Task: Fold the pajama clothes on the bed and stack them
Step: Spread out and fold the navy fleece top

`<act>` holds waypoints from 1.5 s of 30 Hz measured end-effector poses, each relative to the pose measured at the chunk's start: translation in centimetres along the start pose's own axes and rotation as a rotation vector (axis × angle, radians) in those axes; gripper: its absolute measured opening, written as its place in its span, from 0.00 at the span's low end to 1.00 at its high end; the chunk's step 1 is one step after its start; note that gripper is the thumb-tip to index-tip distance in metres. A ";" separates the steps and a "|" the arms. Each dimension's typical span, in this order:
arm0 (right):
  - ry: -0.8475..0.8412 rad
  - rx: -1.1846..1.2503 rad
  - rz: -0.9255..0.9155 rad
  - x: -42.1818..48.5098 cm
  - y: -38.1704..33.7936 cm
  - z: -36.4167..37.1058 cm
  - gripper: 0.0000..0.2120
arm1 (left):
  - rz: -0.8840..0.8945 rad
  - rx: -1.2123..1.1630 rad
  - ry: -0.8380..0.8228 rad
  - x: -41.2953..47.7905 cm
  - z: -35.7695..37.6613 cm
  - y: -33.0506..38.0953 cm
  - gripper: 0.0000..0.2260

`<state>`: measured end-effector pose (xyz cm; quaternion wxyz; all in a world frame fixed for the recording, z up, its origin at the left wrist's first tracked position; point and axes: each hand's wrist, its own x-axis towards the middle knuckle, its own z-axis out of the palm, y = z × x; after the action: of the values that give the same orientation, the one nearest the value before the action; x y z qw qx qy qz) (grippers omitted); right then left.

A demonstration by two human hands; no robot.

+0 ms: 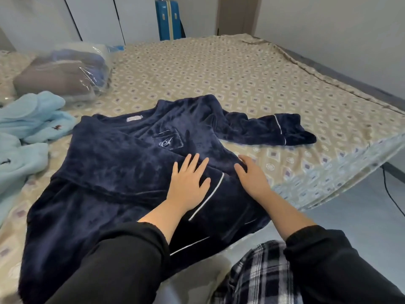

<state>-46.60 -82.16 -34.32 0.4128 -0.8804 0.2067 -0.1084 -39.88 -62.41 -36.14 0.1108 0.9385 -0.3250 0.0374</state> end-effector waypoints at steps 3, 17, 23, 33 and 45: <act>0.193 0.555 0.257 3.2 1.0 -3.5 0.20 | -0.017 -0.030 0.001 0.3 0.5 -0.4 0.27; 0.632 0.906 0.555 11.6 3.4 -11.0 0.20 | -0.049 -0.061 -0.005 0.6 1.1 -0.6 0.28; 0.693 1.043 0.511 11.1 1.2 -12.0 0.20 | -0.056 -0.051 -0.038 0.7 1.1 -0.7 0.28; 0.243 1.153 0.271 7.3 -10.3 -9.1 0.13 | -0.034 -0.018 0.023 -2.8 -2.4 -5.0 0.32; -0.154 -0.389 -0.122 -4.3 -10.6 7.4 0.27 | -0.953 -1.952 0.168 -8.6 -9.9 -14.3 0.21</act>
<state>-44.80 -69.06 -30.93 0.2422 -0.9601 0.1377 -0.0237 -37.72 -44.01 -30.37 0.8333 0.4701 0.1911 -0.2195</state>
